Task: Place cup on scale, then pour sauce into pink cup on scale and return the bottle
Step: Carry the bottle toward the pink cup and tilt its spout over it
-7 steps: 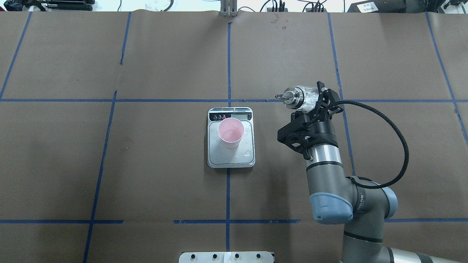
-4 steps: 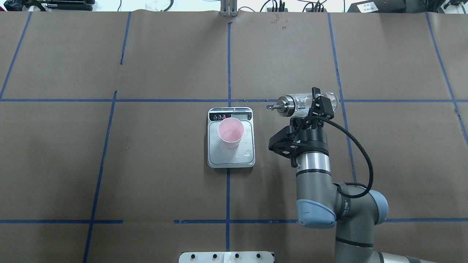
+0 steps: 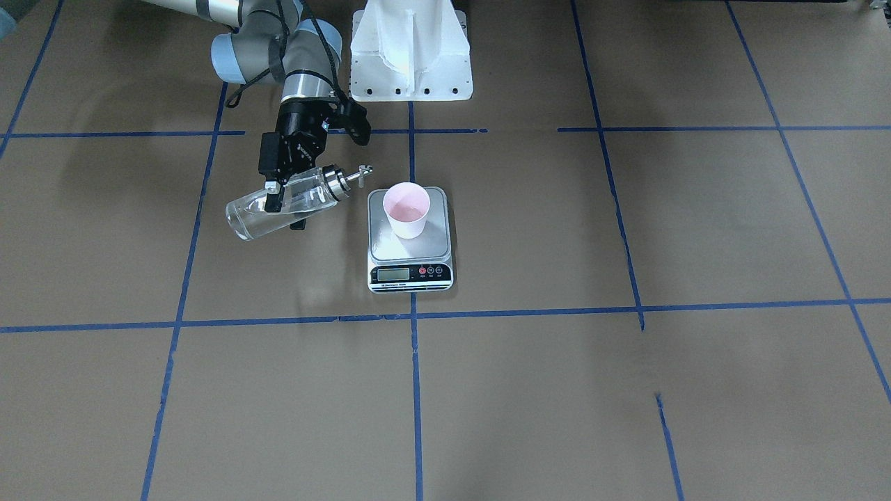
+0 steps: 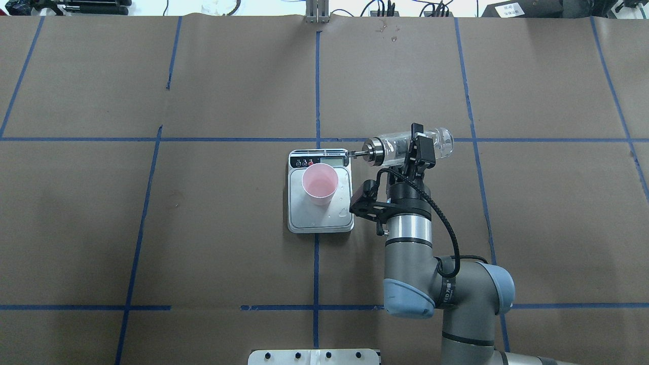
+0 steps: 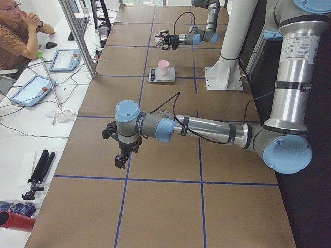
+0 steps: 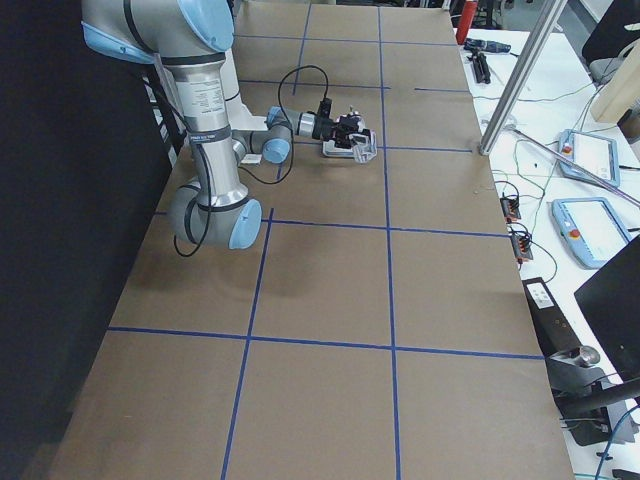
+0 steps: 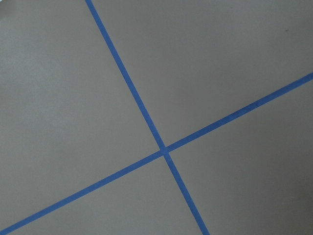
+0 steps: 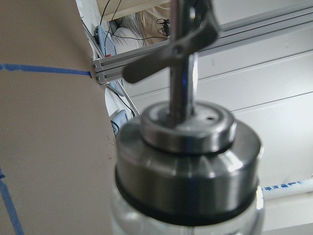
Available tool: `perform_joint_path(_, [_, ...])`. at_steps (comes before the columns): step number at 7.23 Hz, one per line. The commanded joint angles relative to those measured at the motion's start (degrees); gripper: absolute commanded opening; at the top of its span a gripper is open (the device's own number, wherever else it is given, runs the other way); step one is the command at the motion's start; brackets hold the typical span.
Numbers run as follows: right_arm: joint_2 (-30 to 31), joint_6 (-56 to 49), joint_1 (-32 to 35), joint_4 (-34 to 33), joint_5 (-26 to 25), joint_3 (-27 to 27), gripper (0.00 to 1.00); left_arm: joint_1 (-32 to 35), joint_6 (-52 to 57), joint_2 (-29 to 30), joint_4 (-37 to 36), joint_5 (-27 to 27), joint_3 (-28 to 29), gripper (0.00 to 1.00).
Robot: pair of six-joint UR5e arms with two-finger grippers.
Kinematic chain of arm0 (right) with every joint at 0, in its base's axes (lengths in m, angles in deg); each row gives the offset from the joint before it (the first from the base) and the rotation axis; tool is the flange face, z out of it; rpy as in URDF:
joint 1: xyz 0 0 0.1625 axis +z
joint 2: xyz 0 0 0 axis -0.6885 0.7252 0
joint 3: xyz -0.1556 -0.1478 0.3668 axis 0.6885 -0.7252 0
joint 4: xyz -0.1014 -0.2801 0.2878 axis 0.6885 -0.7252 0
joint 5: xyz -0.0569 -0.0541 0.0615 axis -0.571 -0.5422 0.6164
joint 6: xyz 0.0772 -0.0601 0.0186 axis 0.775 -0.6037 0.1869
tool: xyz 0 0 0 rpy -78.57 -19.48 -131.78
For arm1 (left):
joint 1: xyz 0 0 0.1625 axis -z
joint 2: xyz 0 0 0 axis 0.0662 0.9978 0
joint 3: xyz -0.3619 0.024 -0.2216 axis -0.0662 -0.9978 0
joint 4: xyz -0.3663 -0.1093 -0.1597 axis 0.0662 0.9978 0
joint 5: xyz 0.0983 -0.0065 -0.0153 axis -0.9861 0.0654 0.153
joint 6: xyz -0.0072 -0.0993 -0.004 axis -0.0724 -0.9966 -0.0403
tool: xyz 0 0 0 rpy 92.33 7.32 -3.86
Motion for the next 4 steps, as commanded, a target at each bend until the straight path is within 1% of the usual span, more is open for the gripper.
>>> perform_joint_path(1, [-0.62,-4.88,-0.29,-1.14,-1.77,-0.60,0.00,0.04,-0.03,0.48,-0.12,-0.01,0.32,1.00])
perform_joint_path(2, [-0.70,-8.04,-0.38,-1.14,-2.65,-1.47,0.00,0.04,-0.03,0.48,-0.12,-0.01,0.32,1.00])
perform_joint_path(3, [-0.70,-12.24,-0.56,-1.14,-4.66,-2.35,0.00,0.04,-0.03,0.48,-0.21,-0.01,0.41,1.00])
perform_joint_path(4, [-0.70,-13.07,-0.65,-1.14,-5.03,-2.71,0.00,0.04,-0.03,0.48,-0.21,-0.01,0.41,1.00])
